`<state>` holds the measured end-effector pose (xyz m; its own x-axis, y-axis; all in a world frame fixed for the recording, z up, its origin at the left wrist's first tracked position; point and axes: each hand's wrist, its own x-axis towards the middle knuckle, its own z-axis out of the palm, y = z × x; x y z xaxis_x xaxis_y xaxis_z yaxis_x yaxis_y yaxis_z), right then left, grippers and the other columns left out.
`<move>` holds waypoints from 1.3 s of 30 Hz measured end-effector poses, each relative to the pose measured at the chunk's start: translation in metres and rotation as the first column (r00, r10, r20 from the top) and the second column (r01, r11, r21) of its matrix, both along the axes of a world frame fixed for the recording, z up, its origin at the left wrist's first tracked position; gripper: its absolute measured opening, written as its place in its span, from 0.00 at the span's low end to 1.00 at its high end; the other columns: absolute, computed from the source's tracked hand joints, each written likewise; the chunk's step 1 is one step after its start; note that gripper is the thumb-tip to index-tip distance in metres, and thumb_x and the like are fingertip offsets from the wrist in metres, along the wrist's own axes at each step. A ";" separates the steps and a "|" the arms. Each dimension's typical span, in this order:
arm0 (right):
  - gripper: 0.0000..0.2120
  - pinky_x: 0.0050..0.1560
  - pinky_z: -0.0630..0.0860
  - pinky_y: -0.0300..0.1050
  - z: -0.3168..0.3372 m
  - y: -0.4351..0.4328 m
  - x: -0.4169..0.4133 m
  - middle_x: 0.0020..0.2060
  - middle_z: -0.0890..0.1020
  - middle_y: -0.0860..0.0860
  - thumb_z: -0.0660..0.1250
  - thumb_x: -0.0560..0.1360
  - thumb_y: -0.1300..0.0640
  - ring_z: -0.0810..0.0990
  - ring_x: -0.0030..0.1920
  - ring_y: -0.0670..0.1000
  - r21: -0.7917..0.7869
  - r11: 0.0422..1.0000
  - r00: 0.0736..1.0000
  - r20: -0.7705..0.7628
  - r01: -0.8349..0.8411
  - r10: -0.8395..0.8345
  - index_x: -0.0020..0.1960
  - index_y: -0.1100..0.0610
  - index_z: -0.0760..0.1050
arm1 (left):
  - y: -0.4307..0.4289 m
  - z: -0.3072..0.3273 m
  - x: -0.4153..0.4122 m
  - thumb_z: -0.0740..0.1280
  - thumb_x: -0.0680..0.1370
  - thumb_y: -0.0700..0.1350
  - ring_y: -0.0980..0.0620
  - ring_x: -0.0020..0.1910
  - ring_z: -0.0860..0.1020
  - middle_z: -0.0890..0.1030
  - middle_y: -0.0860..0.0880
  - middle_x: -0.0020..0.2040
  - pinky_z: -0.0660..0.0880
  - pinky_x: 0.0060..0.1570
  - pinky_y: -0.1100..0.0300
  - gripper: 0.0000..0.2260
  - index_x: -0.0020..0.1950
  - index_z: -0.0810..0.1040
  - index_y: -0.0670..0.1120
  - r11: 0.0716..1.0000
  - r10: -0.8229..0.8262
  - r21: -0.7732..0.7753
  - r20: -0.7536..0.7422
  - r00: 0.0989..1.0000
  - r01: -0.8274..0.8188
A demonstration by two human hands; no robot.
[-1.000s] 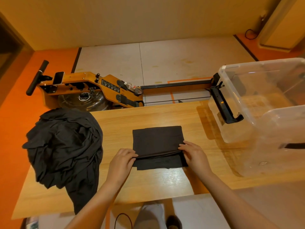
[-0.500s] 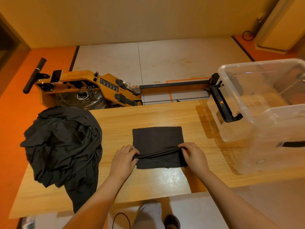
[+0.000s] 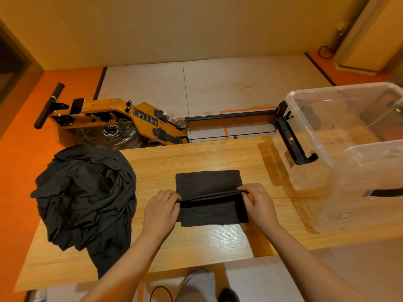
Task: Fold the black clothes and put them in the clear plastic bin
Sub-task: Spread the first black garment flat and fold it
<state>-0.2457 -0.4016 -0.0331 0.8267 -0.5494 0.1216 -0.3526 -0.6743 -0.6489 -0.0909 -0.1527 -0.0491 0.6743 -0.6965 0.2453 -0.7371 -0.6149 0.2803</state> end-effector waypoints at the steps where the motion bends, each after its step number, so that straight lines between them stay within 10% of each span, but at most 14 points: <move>1: 0.11 0.56 0.74 0.44 -0.001 0.001 -0.004 0.50 0.81 0.50 0.67 0.75 0.67 0.76 0.54 0.48 -0.025 1.000 0.999 0.048 -0.002 0.003 0.54 0.56 0.81 | 0.001 0.003 -0.003 0.60 0.77 0.46 0.52 0.45 0.75 0.77 0.53 0.46 0.68 0.40 0.61 0.08 0.48 0.79 0.48 1.000 -0.001 -0.017 0.018 1.000 0.001; 10: 0.16 0.56 0.75 0.54 -0.049 0.025 -0.040 0.54 0.83 0.50 0.77 0.64 0.69 0.73 0.60 0.50 -0.190 0.979 0.996 -0.067 -0.072 0.060 0.48 0.53 0.84 | 0.019 -0.023 -0.030 0.79 0.65 0.40 0.52 0.46 0.76 0.79 0.52 0.48 0.75 0.37 0.59 0.15 0.48 0.80 0.49 0.982 -0.100 0.155 -0.043 0.994 0.105; 17: 0.06 0.58 0.70 0.49 -0.050 0.021 -0.046 0.54 0.83 0.50 0.70 0.71 0.58 0.76 0.60 0.53 -0.203 0.976 0.995 -0.081 -0.079 0.064 0.47 0.52 0.84 | 0.023 -0.017 -0.025 0.75 0.69 0.42 0.52 0.47 0.76 0.78 0.53 0.49 0.75 0.40 0.59 0.10 0.48 0.80 0.50 0.979 -0.095 0.175 -0.056 0.994 0.103; 23: 0.16 0.63 0.66 0.50 -0.040 0.024 -0.035 0.54 0.82 0.49 0.57 0.75 0.49 0.70 0.62 0.48 -0.155 0.988 1.000 -0.024 -0.008 0.004 0.38 0.54 0.79 | 0.014 -0.003 -0.014 0.56 0.76 0.52 0.51 0.46 0.76 0.77 0.53 0.47 0.72 0.42 0.56 0.13 0.47 0.79 0.49 0.983 -0.009 0.179 -0.089 0.996 0.025; 30: 0.26 0.74 0.52 0.52 -0.031 0.047 0.048 0.74 0.66 0.53 0.49 0.79 0.48 0.58 0.76 0.54 -0.210 0.973 0.980 -0.190 -0.099 0.059 0.71 0.56 0.70 | -0.065 -0.007 0.010 0.60 0.80 0.52 0.46 0.76 0.58 0.62 0.45 0.77 0.57 0.74 0.51 0.26 0.77 0.61 0.44 0.966 -0.111 0.225 -0.092 0.990 0.129; 39: 0.31 0.71 0.47 0.64 -0.070 0.050 0.055 0.76 0.59 0.56 0.40 0.81 0.36 0.53 0.76 0.60 -0.253 0.956 0.859 -0.512 -0.146 -0.004 0.78 0.50 0.57 | -0.068 -0.046 0.027 0.34 0.77 0.70 0.49 0.78 0.42 0.46 0.50 0.80 0.38 0.74 0.54 0.33 0.79 0.47 0.57 0.892 -0.179 0.370 -0.243 0.953 0.261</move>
